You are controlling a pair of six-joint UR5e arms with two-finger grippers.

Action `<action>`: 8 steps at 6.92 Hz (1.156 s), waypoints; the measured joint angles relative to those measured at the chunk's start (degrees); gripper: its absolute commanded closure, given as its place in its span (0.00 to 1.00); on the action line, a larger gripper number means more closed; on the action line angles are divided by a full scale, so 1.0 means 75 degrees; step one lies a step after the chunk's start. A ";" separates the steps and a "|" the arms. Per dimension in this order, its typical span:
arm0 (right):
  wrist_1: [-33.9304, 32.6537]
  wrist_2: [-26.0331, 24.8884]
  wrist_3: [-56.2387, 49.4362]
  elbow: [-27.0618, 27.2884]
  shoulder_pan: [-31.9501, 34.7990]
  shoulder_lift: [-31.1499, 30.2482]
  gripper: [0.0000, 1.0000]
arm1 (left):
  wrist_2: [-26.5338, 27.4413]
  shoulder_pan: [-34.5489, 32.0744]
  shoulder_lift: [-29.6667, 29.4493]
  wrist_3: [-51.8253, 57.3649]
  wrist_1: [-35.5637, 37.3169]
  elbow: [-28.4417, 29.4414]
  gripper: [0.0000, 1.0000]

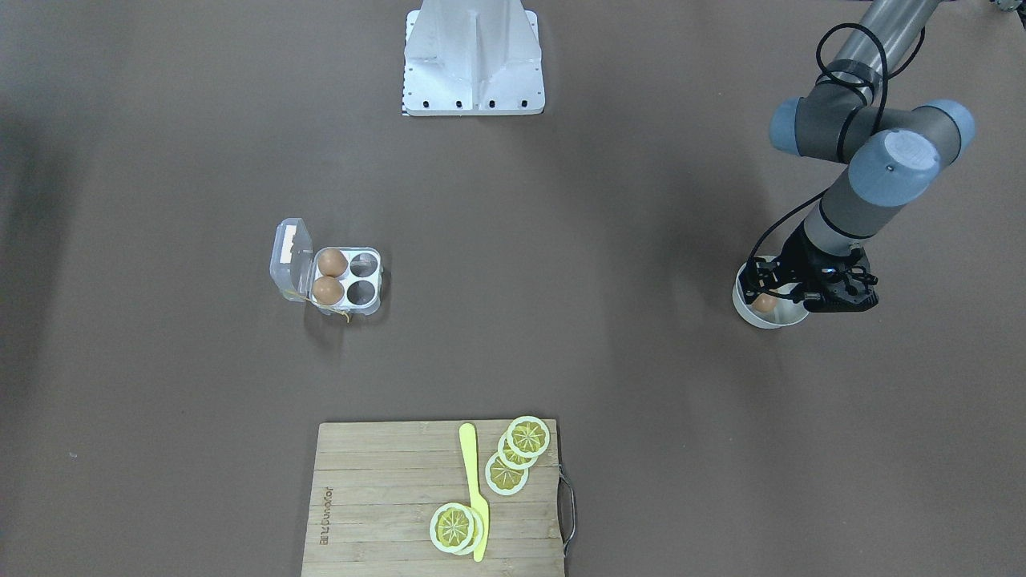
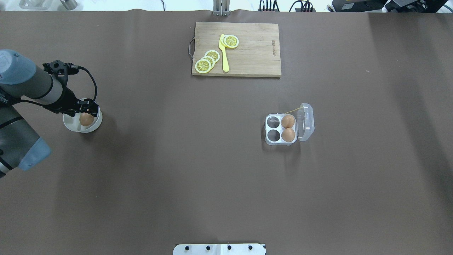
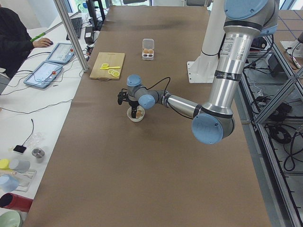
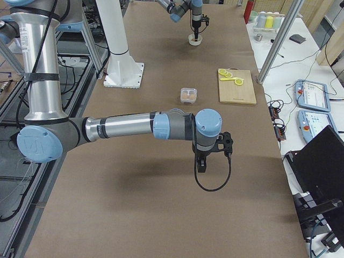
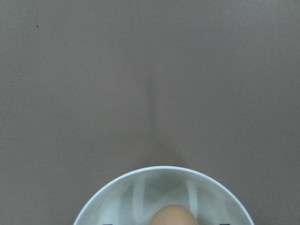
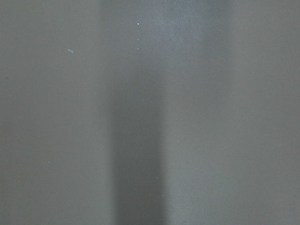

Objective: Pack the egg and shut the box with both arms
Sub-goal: 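Close the left gripper on the brown egg and lift it from the bowl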

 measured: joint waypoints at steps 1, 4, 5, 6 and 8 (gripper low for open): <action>-0.0006 0.0004 0.0000 -0.0001 0.0000 0.0000 0.00 | -0.0001 0.0030 0.0004 0.0000 0.0000 0.0004 0.19; -0.0011 0.0002 -0.0013 0.0016 0.0000 0.0000 0.00 | -0.0014 0.0081 0.0210 0.0011 -0.0010 -0.0124 0.22; -0.0001 0.0004 -0.0019 0.0016 0.0000 0.0004 0.00 | -0.0015 0.0124 0.0236 0.0009 -0.0011 -0.0148 0.22; 0.0001 0.0006 -0.0022 0.0019 0.0000 0.0008 0.00 | -0.0018 0.0164 0.0226 0.0004 -0.0011 -0.0162 0.22; 0.0002 0.0007 -0.0023 0.0011 0.0000 0.0011 0.00 | -0.0033 0.0185 0.0197 0.0007 -0.0008 -0.0179 0.22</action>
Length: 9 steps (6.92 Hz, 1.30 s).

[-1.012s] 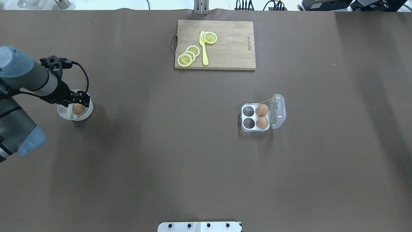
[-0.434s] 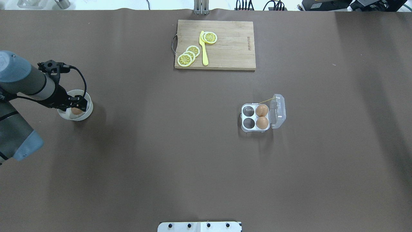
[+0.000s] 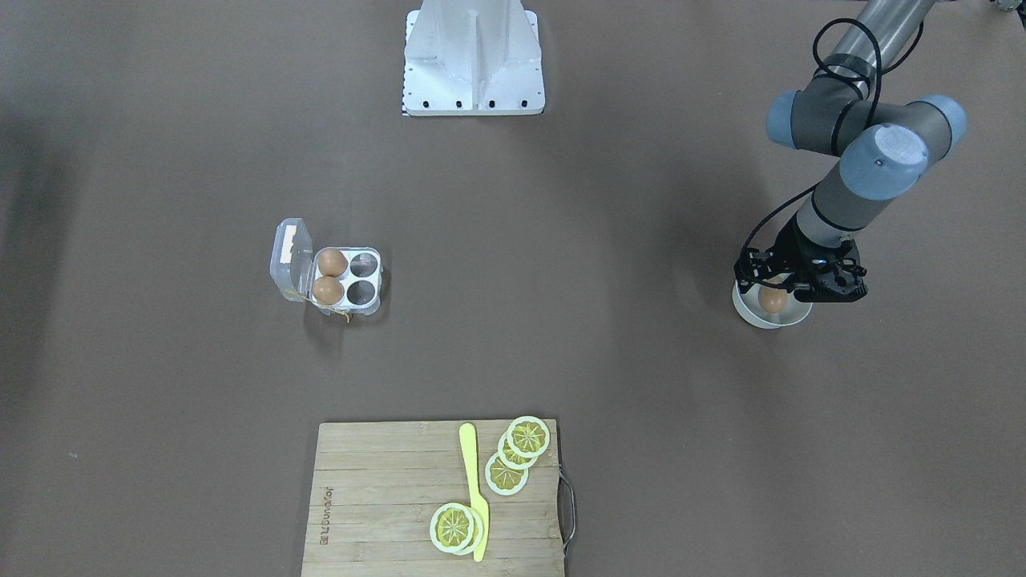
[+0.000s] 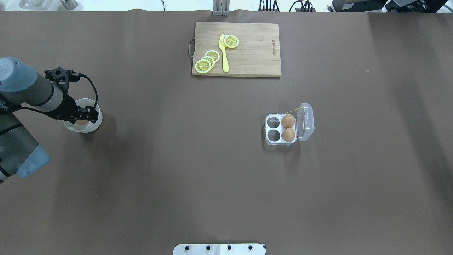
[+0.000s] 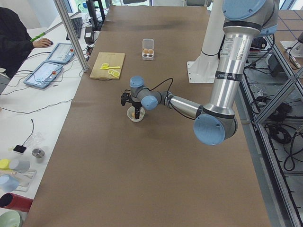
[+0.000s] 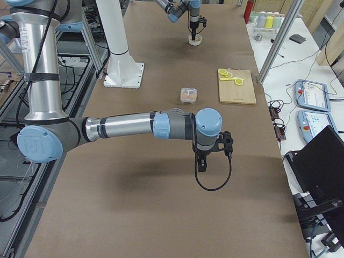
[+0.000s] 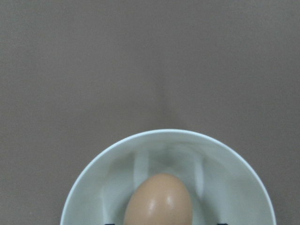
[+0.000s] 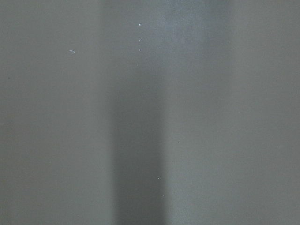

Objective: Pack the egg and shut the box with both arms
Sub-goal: 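Close the left gripper on the brown egg and lift it from the bowl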

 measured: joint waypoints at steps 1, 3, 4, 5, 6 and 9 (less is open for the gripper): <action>0.0000 0.0000 0.0000 -0.0007 0.0000 0.0000 0.00 | -0.0004 0.0004 -0.0009 0.0012 0.0008 -0.0001 0.22; -0.0008 0.0000 0.0000 -0.0002 0.0000 0.0008 0.00 | 0.0005 0.0004 -0.0010 0.0077 0.0022 0.0045 0.30; -0.0011 -0.0002 0.0002 0.0005 0.0000 0.0010 0.00 | 0.0013 0.0005 -0.0013 0.0098 0.0028 0.0069 0.40; -0.0012 -0.0005 0.0007 0.0007 0.0000 0.0012 0.00 | 0.0016 0.0005 -0.0024 0.0102 0.0031 0.0068 0.53; -0.0014 -0.0004 0.0010 0.0004 0.0000 0.0012 0.00 | 0.0012 0.0003 -0.0032 0.0101 0.0035 0.0046 0.61; -0.0023 -0.0011 0.0011 -0.0059 0.0000 0.0055 0.00 | -0.0002 -0.0022 -0.0030 0.0090 0.0054 -0.0123 0.66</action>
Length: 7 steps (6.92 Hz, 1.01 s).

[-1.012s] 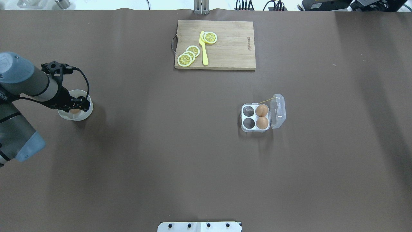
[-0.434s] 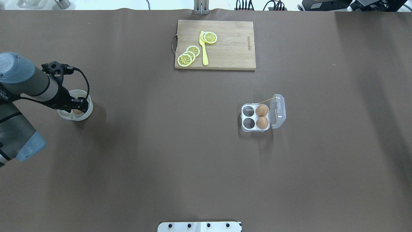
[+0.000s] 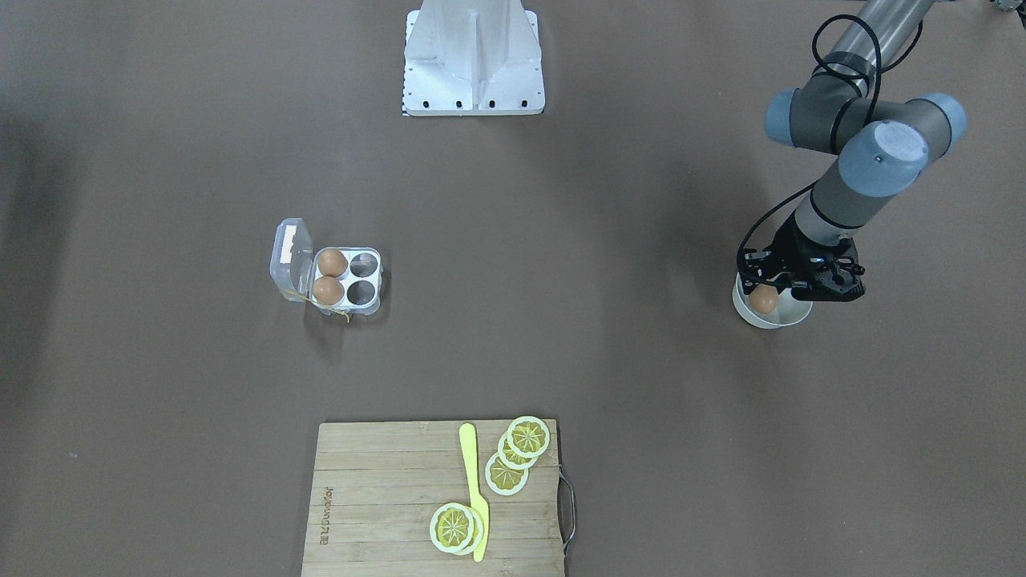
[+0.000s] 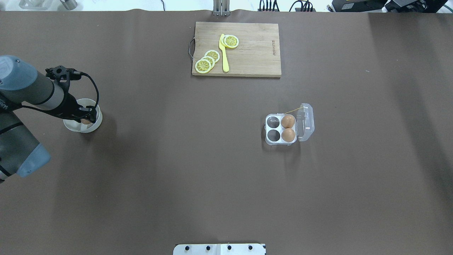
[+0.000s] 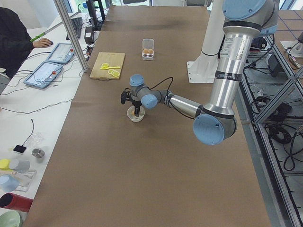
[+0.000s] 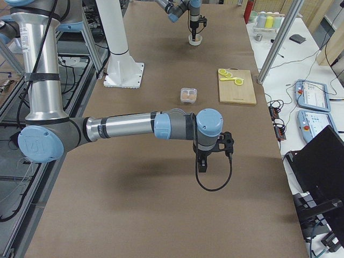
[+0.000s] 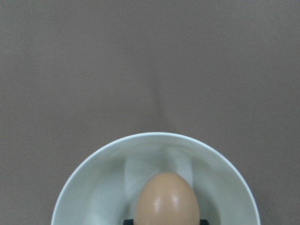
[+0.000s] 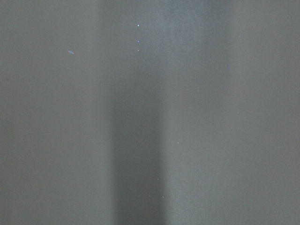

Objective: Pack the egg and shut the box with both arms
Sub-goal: 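Close the left gripper on the brown egg and lift it from the bowl, then carry the egg with the left gripper over the clear egg box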

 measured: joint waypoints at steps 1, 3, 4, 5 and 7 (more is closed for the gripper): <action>-0.0007 0.0000 0.0000 -0.0007 0.0000 0.0010 0.00 | 0.0004 -0.0012 0.0004 -0.0003 0.0002 -0.0027 0.68; -0.0014 -0.0001 0.0000 -0.0012 0.0000 0.0016 0.00 | -0.0005 -0.0084 0.0222 -0.0004 0.0010 -0.0309 0.91; -0.0019 0.0000 0.0000 -0.0012 0.0000 0.0016 0.00 | -0.0003 -0.0134 0.0554 -0.0007 0.0012 -0.0679 1.00; -0.0022 0.0002 0.0001 -0.0002 0.0000 0.0016 0.00 | 0.0013 -0.0175 0.0847 -0.0035 0.0010 -0.1111 1.00; -0.0031 0.0010 0.0048 0.0090 0.0000 0.0009 0.00 | 0.0157 -0.0223 0.0819 -0.0578 -0.0029 -0.1776 1.00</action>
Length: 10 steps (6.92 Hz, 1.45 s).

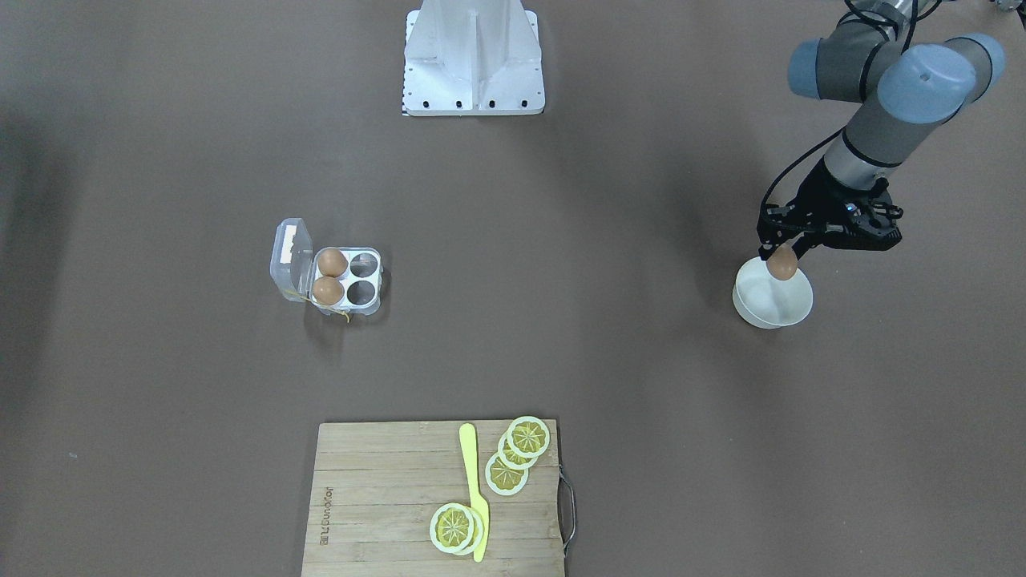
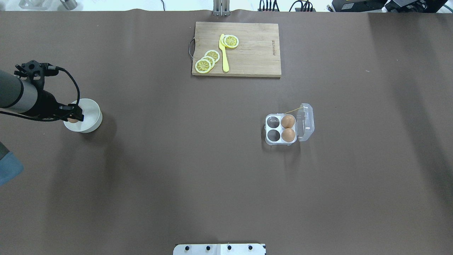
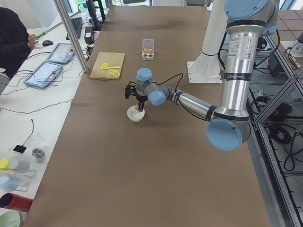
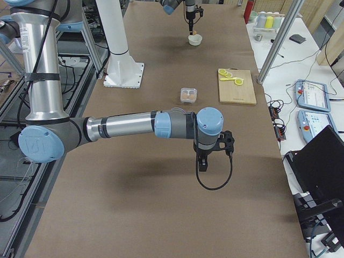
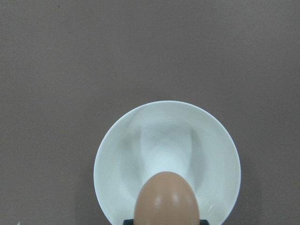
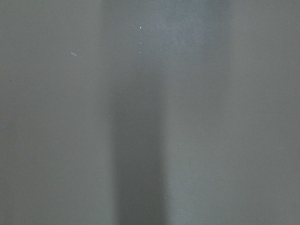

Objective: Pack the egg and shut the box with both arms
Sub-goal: 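Carry the egg with the left gripper over the clear egg box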

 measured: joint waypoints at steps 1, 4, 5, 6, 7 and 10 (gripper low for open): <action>0.0000 0.0007 0.0014 0.0024 0.0000 -0.0004 0.00 | 0.0326 0.0015 -0.0456 -0.0384 -0.0024 -0.0054 1.00; 0.0039 0.0127 0.0022 0.0094 0.0000 0.0015 0.00 | 0.1635 0.0593 -0.2582 -0.0995 -0.0074 0.0518 1.00; 0.0038 0.0189 0.0022 0.0107 0.0000 0.0062 0.00 | 0.2509 0.1204 -0.3118 -0.1181 -0.0108 0.0676 1.00; 0.0021 0.0313 0.0022 0.0113 -0.0016 0.0109 0.00 | 0.3428 0.1838 -0.3502 -0.1484 -0.0249 0.0860 1.00; 0.0015 0.0473 0.0025 0.0118 -0.0043 0.0143 0.00 | 0.4552 0.2597 -0.3769 -0.1810 -0.0801 0.1209 1.00; 0.0045 0.0581 0.0026 0.0126 -0.0157 0.0302 0.00 | 0.7364 0.4415 -0.4867 -0.2194 -0.2967 0.3003 1.00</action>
